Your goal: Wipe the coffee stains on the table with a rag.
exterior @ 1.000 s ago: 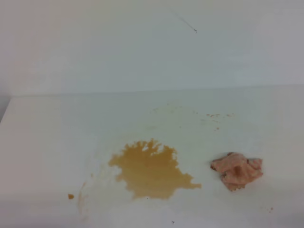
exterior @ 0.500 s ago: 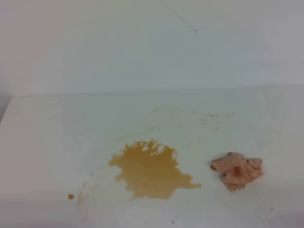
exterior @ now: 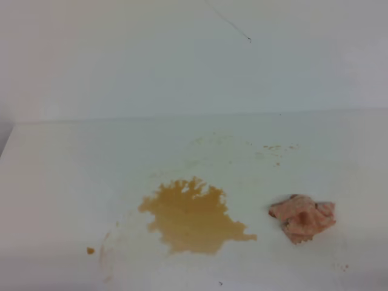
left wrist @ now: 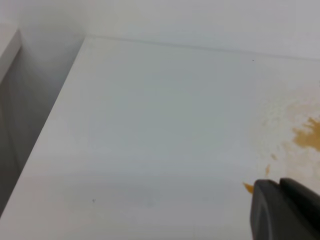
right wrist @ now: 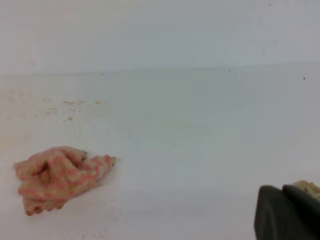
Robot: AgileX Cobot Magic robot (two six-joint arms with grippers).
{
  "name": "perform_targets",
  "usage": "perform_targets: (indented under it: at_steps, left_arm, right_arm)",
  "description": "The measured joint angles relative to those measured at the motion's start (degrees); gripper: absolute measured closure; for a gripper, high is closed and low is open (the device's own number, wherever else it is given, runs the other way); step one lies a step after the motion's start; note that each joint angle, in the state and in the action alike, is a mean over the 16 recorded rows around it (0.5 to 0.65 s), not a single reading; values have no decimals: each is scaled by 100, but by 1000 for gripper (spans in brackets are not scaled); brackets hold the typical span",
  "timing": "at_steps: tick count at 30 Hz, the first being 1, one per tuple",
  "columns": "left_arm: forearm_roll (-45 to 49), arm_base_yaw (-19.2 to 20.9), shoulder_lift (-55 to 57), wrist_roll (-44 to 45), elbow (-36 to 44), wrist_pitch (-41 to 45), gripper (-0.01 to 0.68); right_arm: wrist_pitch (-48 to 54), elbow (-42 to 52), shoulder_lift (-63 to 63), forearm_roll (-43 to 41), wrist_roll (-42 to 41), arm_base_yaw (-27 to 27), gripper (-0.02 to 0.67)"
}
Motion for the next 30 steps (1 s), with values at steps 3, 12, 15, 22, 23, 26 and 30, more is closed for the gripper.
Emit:
perform_targets:
  at_steps: [3, 12, 15, 22, 23, 26, 30]
  left_arm:
    - [0, 0, 0, 0, -14, 0, 675]
    - [0, -1, 9, 0, -14, 0, 675]
    - [0, -1, 9, 0, -14, 0, 675]
    - [0, -4, 18, 0, -14, 0, 675]
    - [0, -4, 18, 0, -14, 0, 675]
    - [0, -6, 18, 0, -14, 0, 675]
    - [0, -8, 9, 0, -14, 0, 675]
  right_arm:
    - [-56, 0, 0, 65, 1, 0, 652]
    - [-772, -1, 0, 1072, 72, 0, 652]
    - [-1151, -1, 0, 1684, 99, 0, 652]
    - [-1642, -52, 0, 2878, -47, 0, 652]
    - [-1628, -83, 0, 3000, -121, 0, 652]
    - [-1487, -221, 0, 3228, -437, 0, 652]
    - [-1089, -506, 0, 3251, -932, 0, 652]
